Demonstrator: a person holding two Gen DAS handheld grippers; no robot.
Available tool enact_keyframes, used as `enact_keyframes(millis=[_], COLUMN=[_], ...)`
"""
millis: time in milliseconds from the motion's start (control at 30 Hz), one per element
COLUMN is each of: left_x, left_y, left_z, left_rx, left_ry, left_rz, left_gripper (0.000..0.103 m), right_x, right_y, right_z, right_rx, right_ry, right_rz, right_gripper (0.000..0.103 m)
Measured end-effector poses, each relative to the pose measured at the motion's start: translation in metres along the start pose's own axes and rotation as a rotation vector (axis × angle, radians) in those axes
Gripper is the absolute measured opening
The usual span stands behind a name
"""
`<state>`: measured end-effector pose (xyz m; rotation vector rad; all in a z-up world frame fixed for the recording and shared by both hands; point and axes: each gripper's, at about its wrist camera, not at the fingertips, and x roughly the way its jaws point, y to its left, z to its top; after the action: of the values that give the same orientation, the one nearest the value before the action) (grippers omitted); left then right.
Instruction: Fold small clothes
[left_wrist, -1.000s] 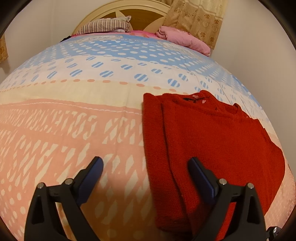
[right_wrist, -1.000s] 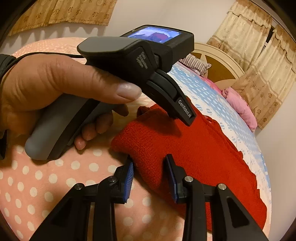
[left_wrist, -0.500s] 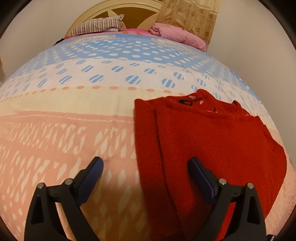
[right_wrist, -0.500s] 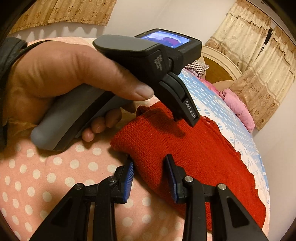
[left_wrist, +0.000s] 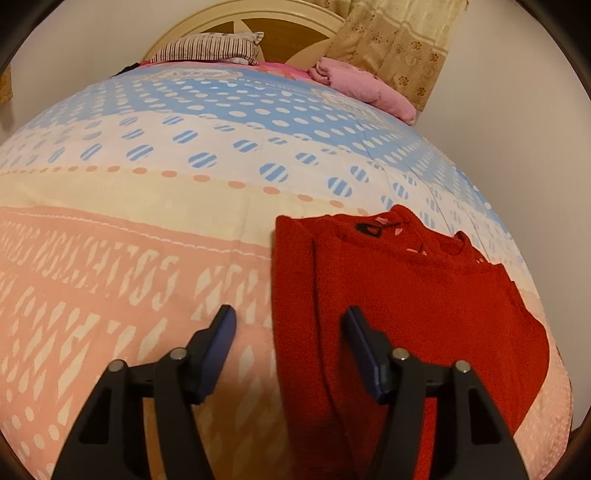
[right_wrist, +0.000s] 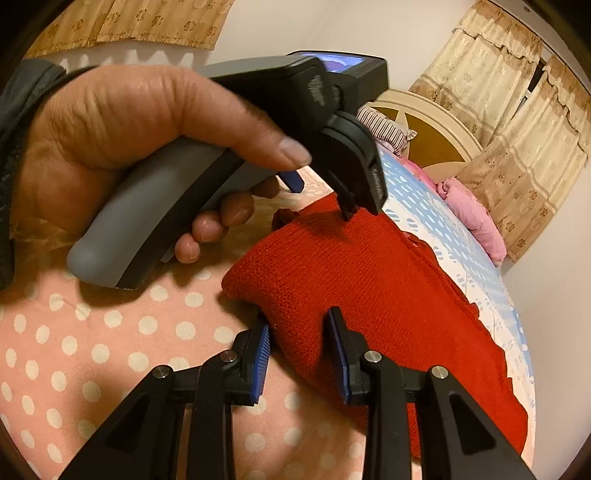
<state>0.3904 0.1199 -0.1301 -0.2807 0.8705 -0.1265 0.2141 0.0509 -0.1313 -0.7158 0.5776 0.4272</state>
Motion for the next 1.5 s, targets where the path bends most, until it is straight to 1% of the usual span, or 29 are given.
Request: enact_keyframes(millis=[33, 133, 167, 200, 233, 367, 400, 433, 467, 500, 533, 567, 600, 700, 767, 800, 900, 1000, 1133, 1167, 1200, 1333, 1500], left_x=[0.0, 0.006, 0.01, 0.015, 0.015, 0.015, 0.015, 0.014, 0.014, 0.013, 0.013, 0.013, 0.013, 0.011, 0.007, 0.003, -0.008, -0.015, -0.024, -0.024, -0.026, -0.032, -0.034], left_y=[-0.004, -0.011, -0.013, -0.014, -0.014, -0.008, -0.006, -0.003, 0.0, 0.004, 0.007, 0.008, 0.008, 0.003, 0.006, 0.007, 0.004, -0.005, -0.023, -0.026, -0.031, -0.048, -0.077], left_z=[0.0, 0.001, 0.001, 0.001, 0.002, 0.004, 0.004, 0.005, 0.005, 0.005, 0.005, 0.005, 0.004, 0.005, 0.007, 0.01, 0.017, 0.023, 0.028, 0.029, 0.03, 0.035, 0.043], left_rx=[0.007, 0.024, 0.03, 0.033, 0.03, 0.008, -0.001, -0.013, -0.023, -0.045, -0.063, -0.071, -0.072, -0.056, -0.099, -0.131, -0.165, -0.158, -0.156, -0.163, -0.171, -0.168, -0.154], left_ry=[-0.002, 0.0, 0.01, 0.022, 0.016, 0.023, 0.024, 0.023, 0.024, 0.028, 0.03, 0.032, 0.032, 0.032, 0.033, 0.031, 0.015, 0.006, -0.011, -0.013, -0.017, -0.044, -0.055], left_rz=[-0.023, -0.038, -0.037, -0.02, -0.017, -0.05, -0.06, -0.067, -0.075, -0.087, -0.107, -0.125, -0.137, -0.133, -0.17, -0.204, -0.255, -0.276, -0.305, -0.316, -0.342, -0.375, -0.409], left_gripper=[0.063, 0.063, 0.064, 0.064, 0.065, 0.064, 0.061, 0.052, 0.04, 0.035, 0.026, 0.02, 0.019, 0.016, 0.014, 0.014, 0.013, 0.013, 0.012, 0.012, 0.012, 0.012, 0.012], right_x=[0.0, -0.002, -0.002, -0.002, -0.002, -0.003, -0.004, -0.004, -0.005, -0.005, -0.006, -0.006, -0.006, -0.008, -0.011, -0.016, -0.027, -0.034, -0.04, -0.043, -0.045, -0.056, -0.068], right_y=[0.001, 0.004, 0.005, 0.005, 0.005, 0.005, 0.005, 0.005, 0.005, 0.005, 0.006, 0.006, 0.007, 0.006, -0.001, -0.008, -0.026, -0.041, -0.056, -0.06, -0.064, -0.085, -0.107], right_z=[0.0, 0.001, 0.001, 0.001, 0.001, 0.002, 0.001, 0.001, 0.001, 0.001, 0.001, 0.001, 0.001, 0.001, 0.0, 0.0, -0.003, -0.006, -0.012, -0.014, -0.016, -0.025, -0.039], right_rx=[-0.003, -0.003, -0.002, -0.001, -0.001, -0.002, -0.003, -0.003, -0.002, -0.002, -0.004, -0.006, -0.009, -0.007, 0.027, 0.062, 0.151, 0.231, 0.317, 0.335, 0.349, 0.422, 0.501], right_ry=[-0.001, -0.002, -0.002, -0.002, -0.001, -0.002, -0.004, -0.006, -0.008, -0.01, -0.011, -0.012, -0.013, -0.016, -0.03, -0.043, -0.076, -0.1, -0.124, -0.13, -0.136, -0.167, -0.198], right_rz=[-0.004, -0.007, -0.006, -0.005, -0.004, -0.006, -0.007, -0.009, -0.01, -0.01, -0.007, -0.008, -0.01, -0.002, 0.023, 0.042, 0.085, 0.123, 0.15, 0.151, 0.152, 0.154, 0.138], right_gripper=[0.031, 0.031, 0.031, 0.031, 0.031, 0.031, 0.031, 0.031, 0.031, 0.03, 0.027, 0.024, 0.021, 0.016, 0.015, 0.015, 0.014, 0.014, 0.014, 0.014, 0.014, 0.013, 0.013])
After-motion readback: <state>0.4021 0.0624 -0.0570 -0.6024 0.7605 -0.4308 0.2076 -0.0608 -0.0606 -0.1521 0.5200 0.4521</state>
